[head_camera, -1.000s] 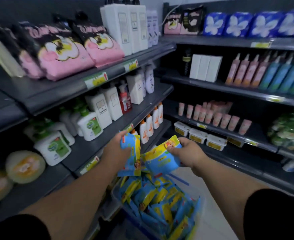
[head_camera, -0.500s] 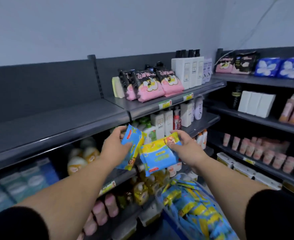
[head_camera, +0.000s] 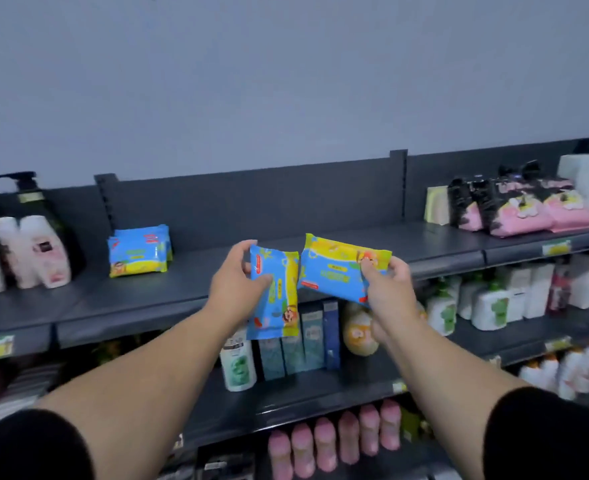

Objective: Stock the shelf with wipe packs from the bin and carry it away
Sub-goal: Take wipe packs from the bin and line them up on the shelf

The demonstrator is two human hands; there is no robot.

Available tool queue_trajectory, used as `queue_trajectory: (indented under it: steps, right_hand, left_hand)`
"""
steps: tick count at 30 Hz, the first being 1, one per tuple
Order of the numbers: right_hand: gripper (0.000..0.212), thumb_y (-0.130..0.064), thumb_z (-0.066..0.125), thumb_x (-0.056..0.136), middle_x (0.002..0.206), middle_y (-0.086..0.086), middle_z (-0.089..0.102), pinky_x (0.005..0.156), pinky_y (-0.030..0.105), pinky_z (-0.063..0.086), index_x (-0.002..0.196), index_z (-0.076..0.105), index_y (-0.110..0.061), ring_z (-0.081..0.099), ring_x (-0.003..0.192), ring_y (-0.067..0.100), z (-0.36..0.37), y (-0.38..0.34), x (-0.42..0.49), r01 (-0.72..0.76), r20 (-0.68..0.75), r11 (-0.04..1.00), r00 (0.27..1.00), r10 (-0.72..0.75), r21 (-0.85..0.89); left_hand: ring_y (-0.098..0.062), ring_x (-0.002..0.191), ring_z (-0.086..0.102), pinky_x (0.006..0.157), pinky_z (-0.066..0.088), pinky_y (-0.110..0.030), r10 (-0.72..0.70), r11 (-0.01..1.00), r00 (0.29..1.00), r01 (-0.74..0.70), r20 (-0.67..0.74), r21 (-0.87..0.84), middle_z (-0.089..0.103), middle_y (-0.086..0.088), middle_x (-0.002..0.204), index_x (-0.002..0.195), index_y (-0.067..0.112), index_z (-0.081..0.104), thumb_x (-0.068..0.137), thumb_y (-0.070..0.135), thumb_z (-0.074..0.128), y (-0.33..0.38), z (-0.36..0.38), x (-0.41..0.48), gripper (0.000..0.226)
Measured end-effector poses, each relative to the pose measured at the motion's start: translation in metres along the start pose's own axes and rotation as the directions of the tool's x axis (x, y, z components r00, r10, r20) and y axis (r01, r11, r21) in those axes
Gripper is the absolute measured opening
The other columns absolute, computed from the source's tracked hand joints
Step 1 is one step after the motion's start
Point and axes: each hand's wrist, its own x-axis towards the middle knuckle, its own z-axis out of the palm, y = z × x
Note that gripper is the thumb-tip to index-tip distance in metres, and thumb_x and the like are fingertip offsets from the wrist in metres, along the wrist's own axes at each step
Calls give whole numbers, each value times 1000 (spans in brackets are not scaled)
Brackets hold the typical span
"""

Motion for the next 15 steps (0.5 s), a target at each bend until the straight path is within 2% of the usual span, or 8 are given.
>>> queue_trajectory:
  steps: [3,6,9,11,13,15]
  right_hand:
    - [16,-18,62,93,98,0,63,61,28,53,98,48,-26,65,80,16,56,9,-29,-37,72,995,997,30,96]
    - [22,-20,61,93,102,-1,64,61,29,52,109,46,-24,66,83,17,100,19,-53,-87,167,994,983,76,62]
    - [40,-18,68,86,100,0,64,60,31,52,115,43,-30,64,81,19,125,36,-63,-71,236,992,967,95,-108]
    - [54,-15,75,76,95,1,65,63,35,55,117,44,-33,65,77,20,134,46,-64,-47,286,967,951,120,-250]
    - [45,-17,81,70,94,4,69,72,40,58,105,55,-26,68,82,23,141,51,-62,-25,336,922,927,167,-387]
    - [33,-20,85,65,88,4,71,70,39,57,88,61,-18,68,79,21,148,52,-56,31,389,874,903,183,-484]
  left_hand:
    - [-17,74,58,65,48,-30,-16,999,998,19,-68,47,59,0,85,129,38,43,85,10,64,-19,-53,-3,56]
    - [-24,73,55,64,49,-34,-54,995,994,62,-96,80,56,-7,90,124,42,43,85,12,63,-34,-88,-6,53]
    - [-31,85,63,73,56,-42,-65,995,988,75,-140,64,62,-11,101,104,61,43,82,12,64,-45,-112,-5,57]
    - [-30,90,65,79,55,-49,-82,996,978,89,-194,31,64,-12,103,95,64,44,81,12,66,-52,-126,-3,59]
    - [-31,91,65,81,54,-50,-93,995,970,98,-226,11,64,-14,102,101,58,45,81,10,66,-59,-137,1,56]
    - [-29,90,66,80,55,-50,-96,995,963,97,-252,-9,64,-12,100,105,57,45,83,10,66,-64,-142,7,55]
